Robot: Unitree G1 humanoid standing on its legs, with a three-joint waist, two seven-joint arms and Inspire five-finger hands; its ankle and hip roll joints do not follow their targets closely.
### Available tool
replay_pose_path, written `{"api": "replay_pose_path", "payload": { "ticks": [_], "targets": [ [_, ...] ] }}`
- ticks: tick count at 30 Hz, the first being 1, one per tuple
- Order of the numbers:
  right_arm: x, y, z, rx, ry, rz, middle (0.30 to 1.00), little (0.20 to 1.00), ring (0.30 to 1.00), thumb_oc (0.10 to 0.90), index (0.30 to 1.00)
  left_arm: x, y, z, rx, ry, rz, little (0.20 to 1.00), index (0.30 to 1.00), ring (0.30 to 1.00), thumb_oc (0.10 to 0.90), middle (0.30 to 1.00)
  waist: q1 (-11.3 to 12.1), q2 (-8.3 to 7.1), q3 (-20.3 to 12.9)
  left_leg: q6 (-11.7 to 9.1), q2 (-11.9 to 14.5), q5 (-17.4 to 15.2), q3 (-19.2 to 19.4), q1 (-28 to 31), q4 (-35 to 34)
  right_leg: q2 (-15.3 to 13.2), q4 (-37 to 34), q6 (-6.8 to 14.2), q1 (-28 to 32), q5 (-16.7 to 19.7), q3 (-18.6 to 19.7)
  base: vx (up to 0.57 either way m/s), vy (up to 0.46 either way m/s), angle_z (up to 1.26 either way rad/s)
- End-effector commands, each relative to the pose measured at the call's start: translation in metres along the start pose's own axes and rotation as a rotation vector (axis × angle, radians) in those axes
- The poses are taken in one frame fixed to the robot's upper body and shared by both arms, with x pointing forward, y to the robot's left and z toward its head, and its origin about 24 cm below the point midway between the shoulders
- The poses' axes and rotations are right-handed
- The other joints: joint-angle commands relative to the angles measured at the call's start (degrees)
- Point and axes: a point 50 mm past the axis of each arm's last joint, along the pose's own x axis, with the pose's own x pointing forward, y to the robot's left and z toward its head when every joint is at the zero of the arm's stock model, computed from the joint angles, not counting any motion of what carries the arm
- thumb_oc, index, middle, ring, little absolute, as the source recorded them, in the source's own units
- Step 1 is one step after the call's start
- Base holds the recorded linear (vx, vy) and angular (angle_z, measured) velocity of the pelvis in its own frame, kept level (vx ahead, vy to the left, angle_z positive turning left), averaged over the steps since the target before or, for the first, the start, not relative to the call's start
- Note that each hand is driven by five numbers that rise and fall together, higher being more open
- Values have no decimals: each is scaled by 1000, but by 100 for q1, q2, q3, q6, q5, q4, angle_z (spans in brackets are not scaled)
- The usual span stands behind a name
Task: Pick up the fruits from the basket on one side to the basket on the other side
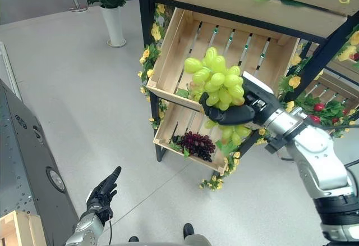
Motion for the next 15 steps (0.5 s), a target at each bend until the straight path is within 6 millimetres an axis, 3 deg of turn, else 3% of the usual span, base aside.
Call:
{"api": "replay_pose_path", "payload": {
  "ticks": [1,15],
  "targets": [
    [10,-54,74,-227,-247,-239,300,300,300,400,300,12,-14,36,49,-163,-61,900,900,900,800,900,160,-190,-502,37,-144,-528,-93,101,52,180,9,-186,315,-58,-330,0,0,0],
    [35,-101,89,-713,148,-356,300,300,300,400,300,12,-13,32,64,-137,-42,900,900,900,800,900,400,-321,-609,48,-200,-472,-245,46,52,189,9,-200,343,-56,-446,0,2,1]
  ]
}}
